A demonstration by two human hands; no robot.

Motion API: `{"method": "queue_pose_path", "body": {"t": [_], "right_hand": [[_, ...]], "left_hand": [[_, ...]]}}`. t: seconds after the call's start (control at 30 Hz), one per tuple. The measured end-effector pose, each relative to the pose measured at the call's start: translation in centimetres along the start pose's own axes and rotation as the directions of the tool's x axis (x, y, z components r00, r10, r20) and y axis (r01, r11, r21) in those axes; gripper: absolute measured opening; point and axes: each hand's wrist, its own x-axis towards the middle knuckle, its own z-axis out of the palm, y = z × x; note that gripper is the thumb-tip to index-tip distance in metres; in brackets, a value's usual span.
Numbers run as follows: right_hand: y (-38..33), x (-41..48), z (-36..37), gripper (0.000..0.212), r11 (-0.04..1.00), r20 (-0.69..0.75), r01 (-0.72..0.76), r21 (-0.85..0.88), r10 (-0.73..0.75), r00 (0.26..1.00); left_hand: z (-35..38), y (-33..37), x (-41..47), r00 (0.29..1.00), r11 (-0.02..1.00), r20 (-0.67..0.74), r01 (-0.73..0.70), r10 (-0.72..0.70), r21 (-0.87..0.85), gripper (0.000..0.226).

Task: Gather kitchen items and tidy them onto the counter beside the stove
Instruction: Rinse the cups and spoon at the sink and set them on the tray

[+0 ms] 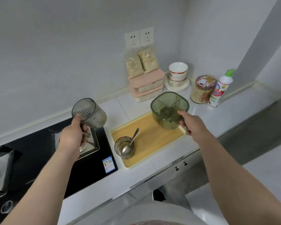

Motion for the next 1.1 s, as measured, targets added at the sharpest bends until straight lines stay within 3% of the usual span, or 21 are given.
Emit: {"method": "queue_pose_path", "body": {"t": [0.2, 0.33, 0.6, 0.83, 1.03, 1.1], "right_hand": [[-1.7, 7.2, -0.3, 0.042, 0.931, 0.192, 0.112, -0.348, -0.047, 0.98], [-2.2, 9.8, 0.3, 0.043, 0.861, 0.299, 0.178, -0.477, -0.032, 0.954], [-4.1, 13.8, 0.7, 0.048, 0.727, 0.416, 0.301, -0.617, -0.024, 0.909], [-4.9, 16.7, 1.6, 0.04, 0.595, 0.413, 0.424, -0.683, -0.165, 0.896], [-3.6, 17.7, 2.1, 0.031, 0.591, 0.381, 0.455, -0.666, -0.255, 0.889], [-2.7, 17.7, 2.3, 0.043, 0.608, 0.346, 0.459, -0.647, -0.302, 0.888]], "left_hand": [[5.7, -0.4, 2.5, 1.0, 0.997, -0.03, 0.003, 0.0, 0.081, 0.047], [8.0, -1.1, 3.6, 1.0, 0.986, -0.009, -0.023, 0.025, 0.164, 0.053], [8.5, -1.5, 4.9, 0.996, 0.976, -0.089, 0.01, 0.01, 0.219, 0.052], [8.9, -1.4, 5.9, 0.995, 0.974, -0.1, 0.023, 0.0, 0.225, 0.05], [9.6, -1.7, 6.7, 1.0, 0.919, -0.018, 0.011, -0.005, 0.395, 0.056], [9.8, -1.9, 7.4, 1.0, 0.896, 0.015, -0.005, -0.002, 0.444, 0.057]]}}
